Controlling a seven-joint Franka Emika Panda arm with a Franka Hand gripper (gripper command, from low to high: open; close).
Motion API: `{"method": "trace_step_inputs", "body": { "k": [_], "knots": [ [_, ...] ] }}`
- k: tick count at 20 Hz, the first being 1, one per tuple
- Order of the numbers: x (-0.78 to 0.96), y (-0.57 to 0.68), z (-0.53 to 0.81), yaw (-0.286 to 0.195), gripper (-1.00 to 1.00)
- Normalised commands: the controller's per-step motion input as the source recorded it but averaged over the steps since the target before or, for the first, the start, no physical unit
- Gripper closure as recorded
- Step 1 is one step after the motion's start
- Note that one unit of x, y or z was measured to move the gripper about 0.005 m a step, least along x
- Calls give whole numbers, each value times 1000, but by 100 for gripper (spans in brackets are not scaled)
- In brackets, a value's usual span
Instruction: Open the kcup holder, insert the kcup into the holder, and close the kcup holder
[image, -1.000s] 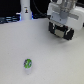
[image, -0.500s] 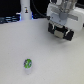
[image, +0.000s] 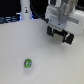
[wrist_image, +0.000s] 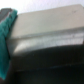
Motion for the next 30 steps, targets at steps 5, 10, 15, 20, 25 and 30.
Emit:
{"method": "trace_step_inputs", "body": {
  "k": [5, 10, 15, 20, 25, 30],
  "knots": [
    [742, -542, 43, -44, 100],
    [302, -216, 73, -20, -100],
    [172, -240, 239, -59, -100],
    [281, -666, 260, -152, -100],
    [265, -729, 149, -186, -100],
    [116, -696, 18, -212, -100]
  ]
}}
